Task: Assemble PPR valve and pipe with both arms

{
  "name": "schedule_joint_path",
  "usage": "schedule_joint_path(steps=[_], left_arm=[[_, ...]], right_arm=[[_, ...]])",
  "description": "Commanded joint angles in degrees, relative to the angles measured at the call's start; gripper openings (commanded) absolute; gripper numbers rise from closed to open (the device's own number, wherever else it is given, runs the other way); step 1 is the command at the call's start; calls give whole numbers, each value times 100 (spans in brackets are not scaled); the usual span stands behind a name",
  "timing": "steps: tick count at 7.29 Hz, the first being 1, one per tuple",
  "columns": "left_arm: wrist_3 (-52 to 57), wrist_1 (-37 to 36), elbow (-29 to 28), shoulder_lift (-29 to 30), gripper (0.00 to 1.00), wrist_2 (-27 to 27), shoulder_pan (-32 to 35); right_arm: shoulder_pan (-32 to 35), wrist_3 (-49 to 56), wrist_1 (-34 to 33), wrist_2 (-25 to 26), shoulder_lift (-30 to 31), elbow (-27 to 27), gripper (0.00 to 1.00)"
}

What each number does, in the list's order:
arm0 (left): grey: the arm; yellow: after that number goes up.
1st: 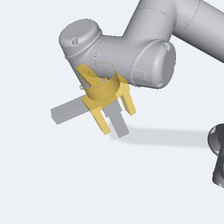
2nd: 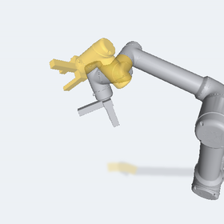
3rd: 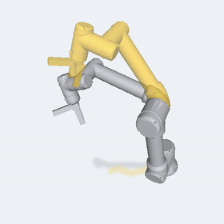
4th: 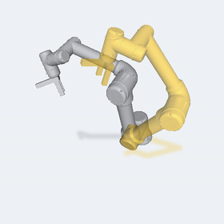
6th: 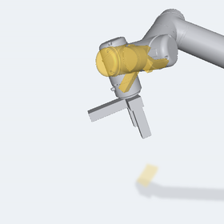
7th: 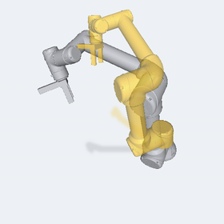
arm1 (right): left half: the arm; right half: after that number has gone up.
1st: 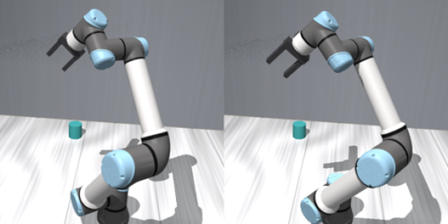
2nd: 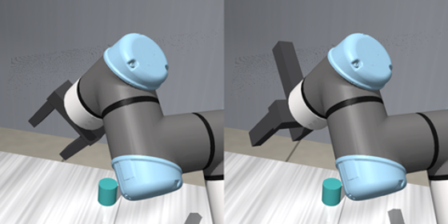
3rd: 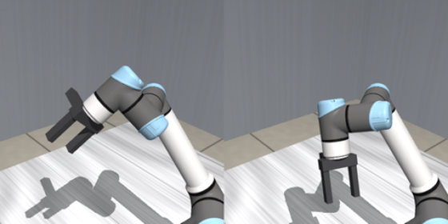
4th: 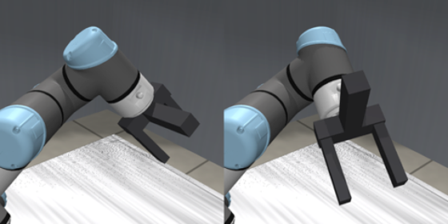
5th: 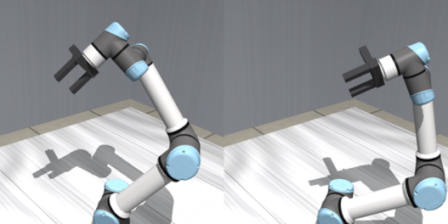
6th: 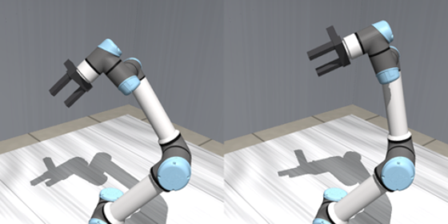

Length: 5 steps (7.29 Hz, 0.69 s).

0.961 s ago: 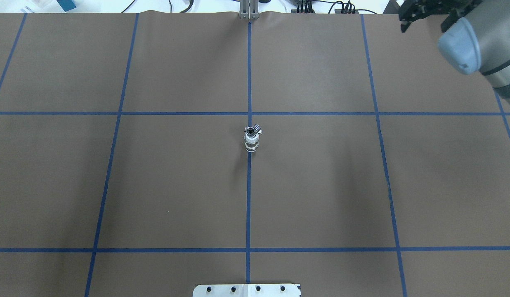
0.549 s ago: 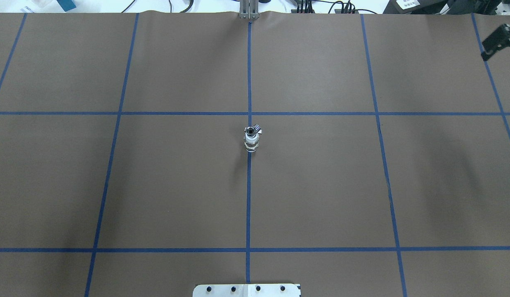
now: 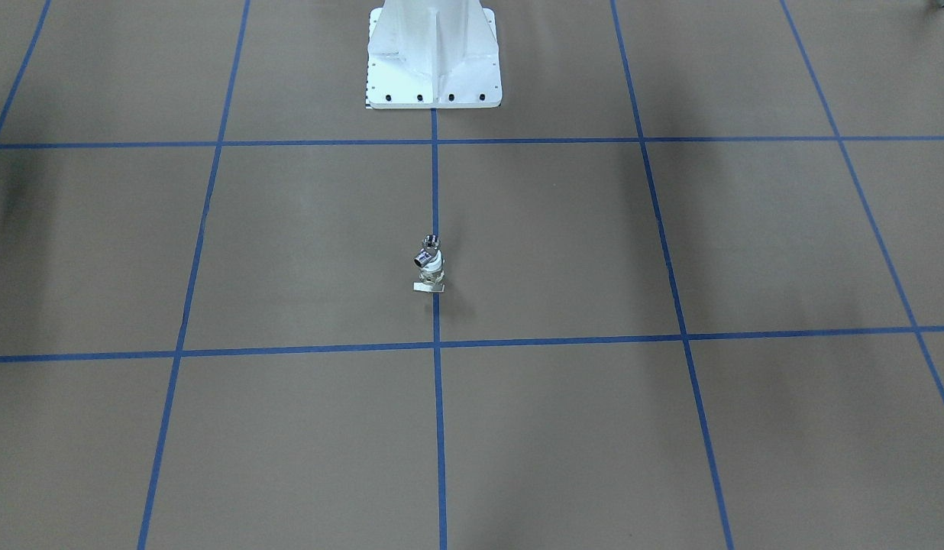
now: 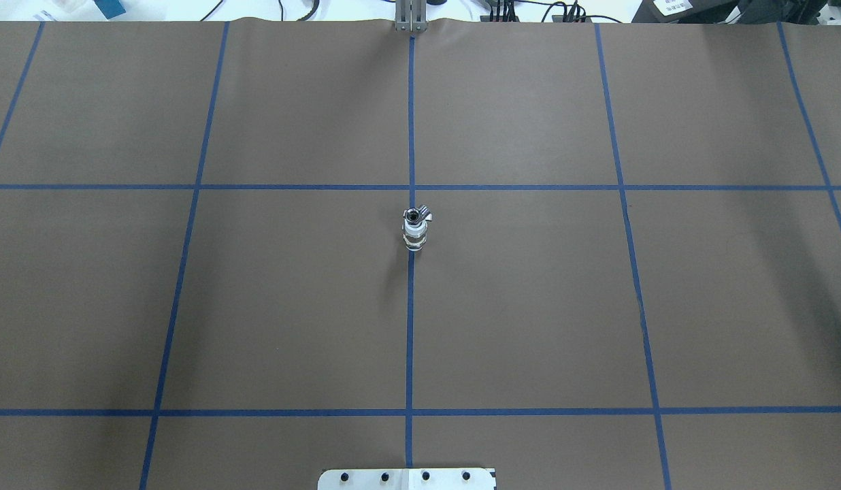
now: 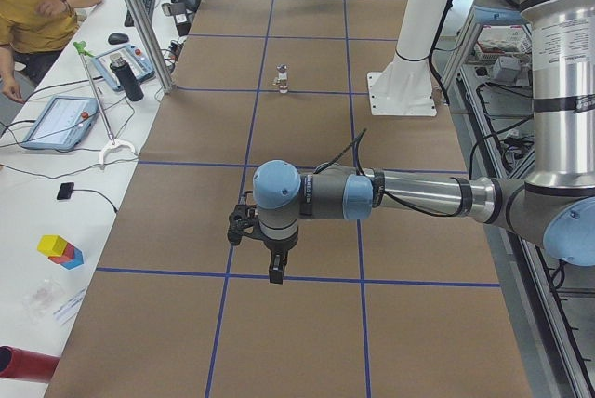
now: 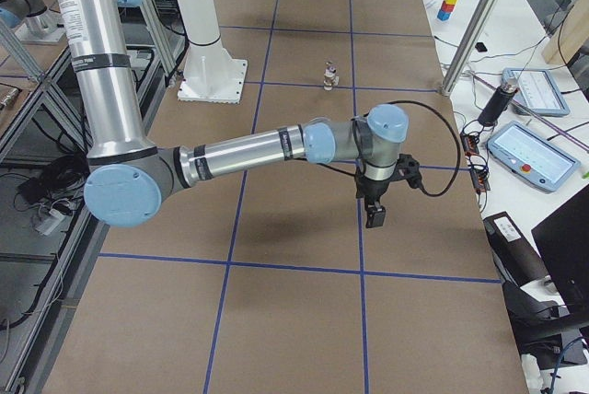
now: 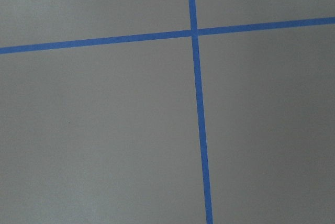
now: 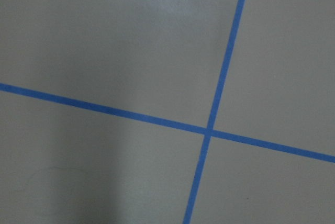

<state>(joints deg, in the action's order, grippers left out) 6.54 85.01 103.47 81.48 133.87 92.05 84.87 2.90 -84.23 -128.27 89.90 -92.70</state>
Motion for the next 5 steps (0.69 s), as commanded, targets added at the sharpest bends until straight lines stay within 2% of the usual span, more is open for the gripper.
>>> schedule_joint_path(steps=[1,2,3,5], left_arm=[[6,-2,32,-27,100,-1,41],[14,-2,-63,-80,100,-1,41],[14,-2,-3,-80,100,-1,41],[32,7,41,-124,100,-19,50]], right_arm=[[318,-9,364,-23,492,129,100],[424,-9,372,-84,563,95,100],[503,-52,346,-371,511,68,100],[539,-96,329,-445,502,68,100]])
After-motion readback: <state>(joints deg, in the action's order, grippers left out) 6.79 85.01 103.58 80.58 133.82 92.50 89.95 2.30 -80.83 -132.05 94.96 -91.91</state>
